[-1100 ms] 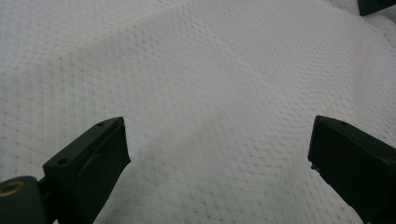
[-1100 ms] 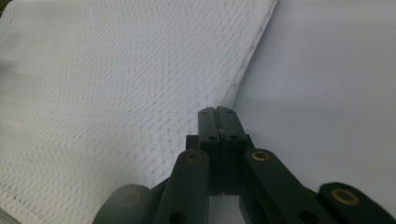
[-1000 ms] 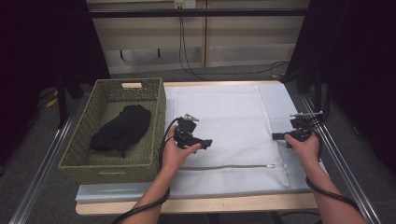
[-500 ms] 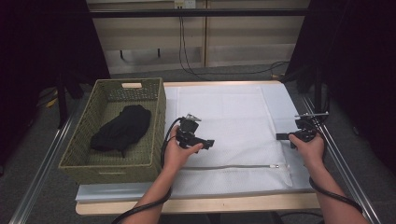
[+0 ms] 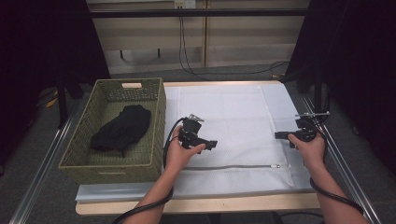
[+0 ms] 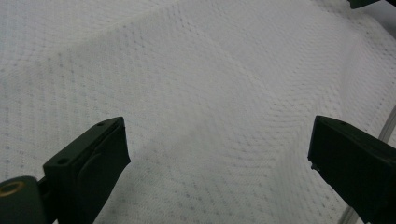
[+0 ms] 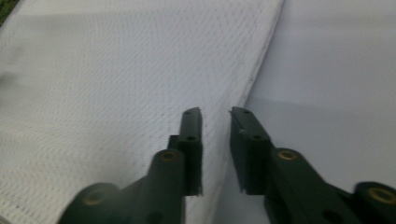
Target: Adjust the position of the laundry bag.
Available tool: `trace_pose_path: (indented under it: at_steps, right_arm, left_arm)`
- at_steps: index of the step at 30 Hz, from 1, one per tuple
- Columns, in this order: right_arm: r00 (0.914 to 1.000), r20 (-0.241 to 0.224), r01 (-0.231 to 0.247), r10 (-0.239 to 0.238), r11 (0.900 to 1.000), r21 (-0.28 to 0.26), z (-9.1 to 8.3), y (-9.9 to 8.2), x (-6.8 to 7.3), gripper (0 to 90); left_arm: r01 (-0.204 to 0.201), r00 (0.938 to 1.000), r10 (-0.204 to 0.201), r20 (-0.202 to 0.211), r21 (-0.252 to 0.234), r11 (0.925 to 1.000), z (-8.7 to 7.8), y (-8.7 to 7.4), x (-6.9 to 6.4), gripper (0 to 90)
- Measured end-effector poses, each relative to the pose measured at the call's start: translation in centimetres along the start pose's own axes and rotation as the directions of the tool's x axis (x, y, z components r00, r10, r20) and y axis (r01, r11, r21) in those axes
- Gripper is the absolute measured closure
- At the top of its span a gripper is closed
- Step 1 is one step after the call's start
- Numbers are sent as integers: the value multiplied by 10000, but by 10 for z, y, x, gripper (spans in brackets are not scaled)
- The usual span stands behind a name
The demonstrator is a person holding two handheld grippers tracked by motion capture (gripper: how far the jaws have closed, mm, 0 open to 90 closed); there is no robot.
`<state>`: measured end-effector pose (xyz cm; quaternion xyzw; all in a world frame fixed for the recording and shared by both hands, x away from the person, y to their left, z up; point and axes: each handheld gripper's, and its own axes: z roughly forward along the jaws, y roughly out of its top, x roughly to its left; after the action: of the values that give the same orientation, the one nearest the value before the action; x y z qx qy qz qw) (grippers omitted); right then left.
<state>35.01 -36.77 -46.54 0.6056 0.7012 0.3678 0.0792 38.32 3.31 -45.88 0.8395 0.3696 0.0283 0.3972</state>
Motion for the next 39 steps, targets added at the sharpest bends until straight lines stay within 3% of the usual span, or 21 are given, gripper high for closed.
trace_pose_path:
  at_steps: [9,17,22,23,25,32,33,36,37,39]
  right_arm:
    - [9977,17,682,-681,9972,-309,-6,2,11,445]
    - [9924,28,1227,-1227,9911,-509,-11,-2,18,332]
    - [9885,-10,1513,-1515,9874,-463,-12,-5,21,307]
    - [9878,27,1557,-1557,9868,-449,-13,-7,22,294]
    - [9872,63,1596,-1595,9860,-477,-16,-8,23,282]
    - [9842,-92,1759,-1766,9829,-540,-21,-11,26,278]
    - [9833,-70,1812,-1818,9820,-537,-21,-12,26,275]
    - [9821,-94,1872,-1880,9808,-542,-21,-13,27,267]
    - [9815,-120,1900,-1909,9802,-554,-22,-13,27,266]
    - [9799,-159,1974,-1987,9784,-617,-22,-13,27,266]
  left_arm:
    - [76,9979,-83,645,108,9999,2,5,-13,56]
    - [-186,9874,91,1577,588,9981,13,11,-41,79]
    - [-113,9808,-37,1948,757,9971,19,14,-53,108]
    - [-296,9775,119,2107,812,9963,21,17,-58,116]
    - [-422,9770,233,2121,851,9955,22,19,-61,125]
    - [-490,9689,217,2467,1051,9932,34,25,-76,192]
    - [-691,9639,351,2641,1207,9903,35,26,-78,195]
    - [-514,9607,135,2774,1296,9902,42,29,-90,233]
    - [-876,9586,458,2809,1383,9865,44,30,-91,238]
    - [-923,9567,499,2866,1363,9864,47,31,-97,259]
